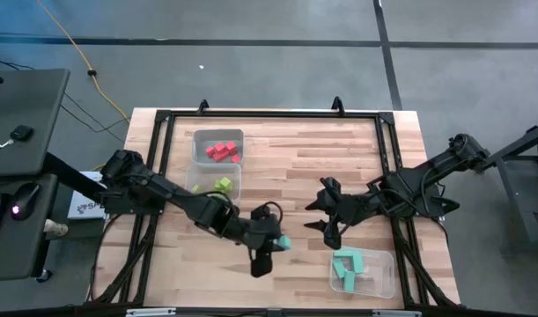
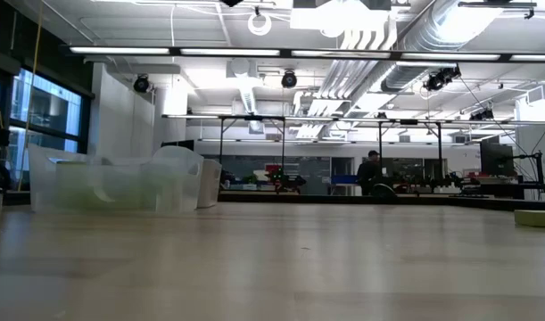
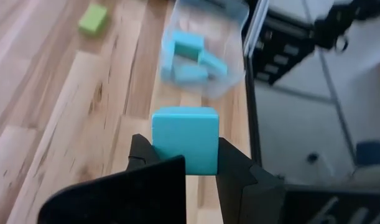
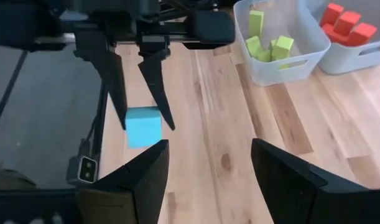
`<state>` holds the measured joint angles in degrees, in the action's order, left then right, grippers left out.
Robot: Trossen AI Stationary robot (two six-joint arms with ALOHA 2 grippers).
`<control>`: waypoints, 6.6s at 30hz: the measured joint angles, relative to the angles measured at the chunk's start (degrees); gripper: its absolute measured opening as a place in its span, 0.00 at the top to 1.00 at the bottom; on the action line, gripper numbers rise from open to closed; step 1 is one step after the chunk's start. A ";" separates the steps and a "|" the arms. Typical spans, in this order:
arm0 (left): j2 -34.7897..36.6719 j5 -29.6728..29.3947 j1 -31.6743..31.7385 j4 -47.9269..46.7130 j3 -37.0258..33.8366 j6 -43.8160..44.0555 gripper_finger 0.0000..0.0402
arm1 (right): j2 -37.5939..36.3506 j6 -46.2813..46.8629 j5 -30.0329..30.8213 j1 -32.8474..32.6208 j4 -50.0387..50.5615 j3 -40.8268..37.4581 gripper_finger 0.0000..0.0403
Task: Sort & place blocks by color
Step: Put the blue block into the bottom transparent bin, then put the green block into the top transparent bin
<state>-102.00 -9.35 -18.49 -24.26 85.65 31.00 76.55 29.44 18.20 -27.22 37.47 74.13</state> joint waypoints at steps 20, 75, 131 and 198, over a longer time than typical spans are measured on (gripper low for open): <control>0.00 -1.68 4.66 11.29 0.00 -7.23 0.98 | 0.00 -1.66 -5.16 0.22 -2.86 0.00 0.46; 0.02 -1.72 6.15 16.80 0.00 -10.25 0.81 | 0.00 0.86 -4.94 0.22 -2.91 0.00 0.74; 0.02 -1.20 6.82 6.06 0.00 -10.16 0.57 | 18.52 47.69 -12.30 -22.82 21.05 0.00 0.72; 12.07 -3.64 6.45 -18.33 0.00 -18.34 0.57 | 29.14 49.02 -11.46 -12.56 38.52 13.55 0.50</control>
<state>-89.93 -12.99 -12.03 -42.59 85.65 12.66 105.69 78.46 6.74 -39.78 75.99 87.68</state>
